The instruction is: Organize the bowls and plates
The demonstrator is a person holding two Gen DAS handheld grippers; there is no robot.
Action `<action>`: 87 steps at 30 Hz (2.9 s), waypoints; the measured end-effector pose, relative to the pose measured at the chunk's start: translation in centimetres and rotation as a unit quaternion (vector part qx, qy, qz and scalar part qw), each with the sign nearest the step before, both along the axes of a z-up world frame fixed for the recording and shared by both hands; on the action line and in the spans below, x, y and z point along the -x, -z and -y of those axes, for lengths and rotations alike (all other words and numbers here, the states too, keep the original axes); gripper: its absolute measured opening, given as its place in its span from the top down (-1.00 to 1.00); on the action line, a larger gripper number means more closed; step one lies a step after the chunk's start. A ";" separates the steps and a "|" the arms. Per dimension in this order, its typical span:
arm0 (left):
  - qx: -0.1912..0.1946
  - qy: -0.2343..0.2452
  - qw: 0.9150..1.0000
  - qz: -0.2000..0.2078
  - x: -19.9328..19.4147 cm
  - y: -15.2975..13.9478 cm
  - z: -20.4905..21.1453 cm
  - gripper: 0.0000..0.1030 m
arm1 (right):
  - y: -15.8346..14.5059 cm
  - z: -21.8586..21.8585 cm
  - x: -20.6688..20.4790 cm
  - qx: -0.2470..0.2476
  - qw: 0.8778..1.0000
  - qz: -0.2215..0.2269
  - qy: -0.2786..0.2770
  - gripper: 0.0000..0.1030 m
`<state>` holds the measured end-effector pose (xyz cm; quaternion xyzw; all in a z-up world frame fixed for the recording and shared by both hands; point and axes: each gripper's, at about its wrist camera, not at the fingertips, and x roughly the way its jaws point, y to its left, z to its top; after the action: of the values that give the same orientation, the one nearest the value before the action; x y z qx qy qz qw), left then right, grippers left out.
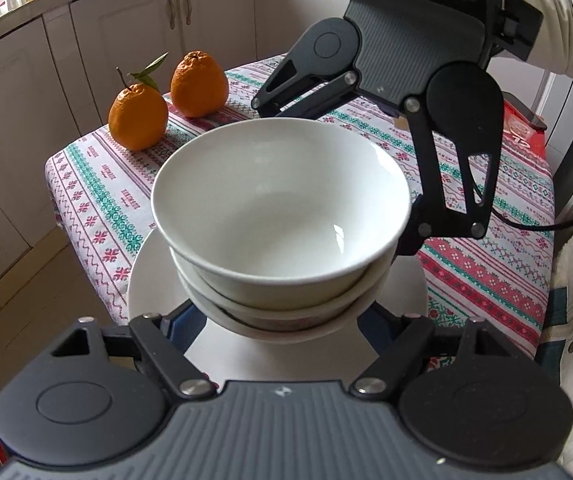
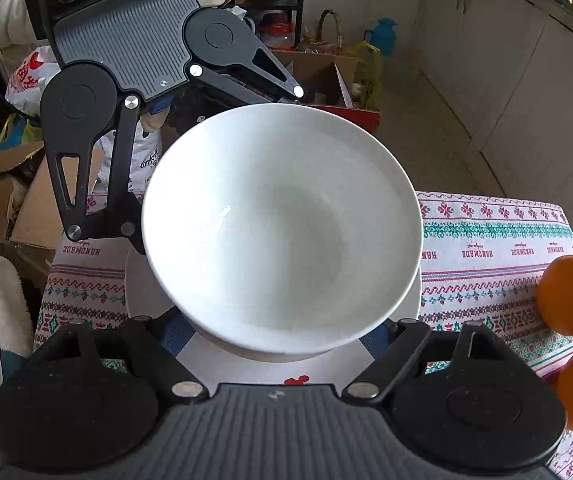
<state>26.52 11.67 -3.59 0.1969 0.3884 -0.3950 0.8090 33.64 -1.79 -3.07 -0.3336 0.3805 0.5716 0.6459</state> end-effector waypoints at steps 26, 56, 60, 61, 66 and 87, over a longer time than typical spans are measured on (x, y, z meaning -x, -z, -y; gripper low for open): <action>0.039 -0.333 0.925 0.179 15.2 -5.1 3.6 -0.99 | -4.4 8.8 14.2 -0.034 0.896 0.140 0.419 -1.00; 0.069 -0.483 0.853 0.188 21.6 -7.2 7.1 -0.99 | -6.4 10.2 24.6 -0.133 0.781 0.210 0.573 -1.00; 0.069 -0.485 0.851 0.187 21.7 -7.2 7.1 -0.99 | -6.4 10.3 24.5 -0.134 0.780 0.208 0.574 -1.00; 0.070 -0.486 0.851 0.186 21.6 -7.2 7.1 -0.99 | -6.4 10.2 24.5 -0.134 0.780 0.209 0.574 -1.00; 0.071 -0.490 0.848 0.188 21.8 -7.3 7.1 -0.99 | -6.5 10.2 24.7 -0.135 0.778 0.213 0.575 -1.00; 0.065 -0.493 0.845 0.194 22.2 -7.6 7.6 -0.99 | -6.6 10.4 24.7 -0.137 0.777 0.212 0.577 -1.00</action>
<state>4.36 4.03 3.99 -0.0014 0.2426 0.0780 0.9670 8.90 -12.16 3.53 -0.0715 0.2729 0.0527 0.9579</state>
